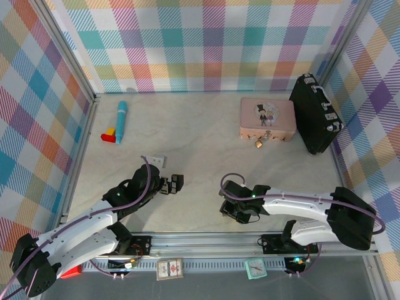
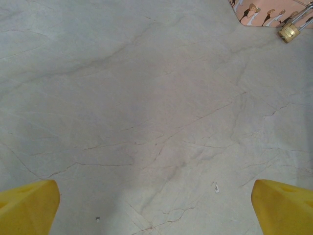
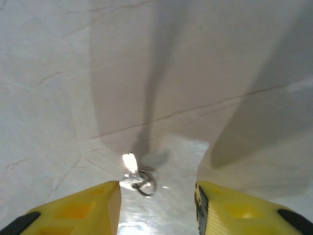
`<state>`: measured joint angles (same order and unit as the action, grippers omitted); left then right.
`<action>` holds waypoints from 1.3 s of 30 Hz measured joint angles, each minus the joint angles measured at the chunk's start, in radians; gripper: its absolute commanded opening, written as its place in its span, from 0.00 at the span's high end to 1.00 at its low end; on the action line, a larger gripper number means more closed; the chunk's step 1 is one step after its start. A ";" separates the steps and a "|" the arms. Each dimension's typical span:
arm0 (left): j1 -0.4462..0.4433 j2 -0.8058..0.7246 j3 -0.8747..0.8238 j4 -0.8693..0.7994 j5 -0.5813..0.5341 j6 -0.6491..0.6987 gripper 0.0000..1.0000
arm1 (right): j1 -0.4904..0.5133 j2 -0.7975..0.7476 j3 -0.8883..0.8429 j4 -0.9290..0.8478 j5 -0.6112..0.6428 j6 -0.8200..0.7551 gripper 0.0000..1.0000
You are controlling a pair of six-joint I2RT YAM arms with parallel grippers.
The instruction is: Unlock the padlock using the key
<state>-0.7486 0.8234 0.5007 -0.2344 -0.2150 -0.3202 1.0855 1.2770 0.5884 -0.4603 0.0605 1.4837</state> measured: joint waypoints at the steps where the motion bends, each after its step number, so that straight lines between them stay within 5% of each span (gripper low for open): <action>1: 0.000 -0.001 0.000 -0.001 0.000 -0.001 0.00 | 0.002 0.011 0.010 0.001 0.000 0.001 0.61; 9: 0.000 -0.055 0.000 -0.014 0.004 -0.001 0.00 | 0.019 0.042 0.031 0.000 0.000 0.028 0.75; 29: -0.001 -0.088 0.000 -0.028 0.015 -0.004 0.00 | 0.034 0.083 0.044 -0.012 0.003 0.072 0.75; 39: -0.001 -0.088 0.000 -0.027 0.015 -0.004 0.00 | 0.034 0.099 0.048 -0.003 0.009 0.072 0.83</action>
<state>-0.7498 0.7357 0.5007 -0.2619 -0.2001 -0.3244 1.1198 1.3758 0.6361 -0.4637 0.0692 1.5558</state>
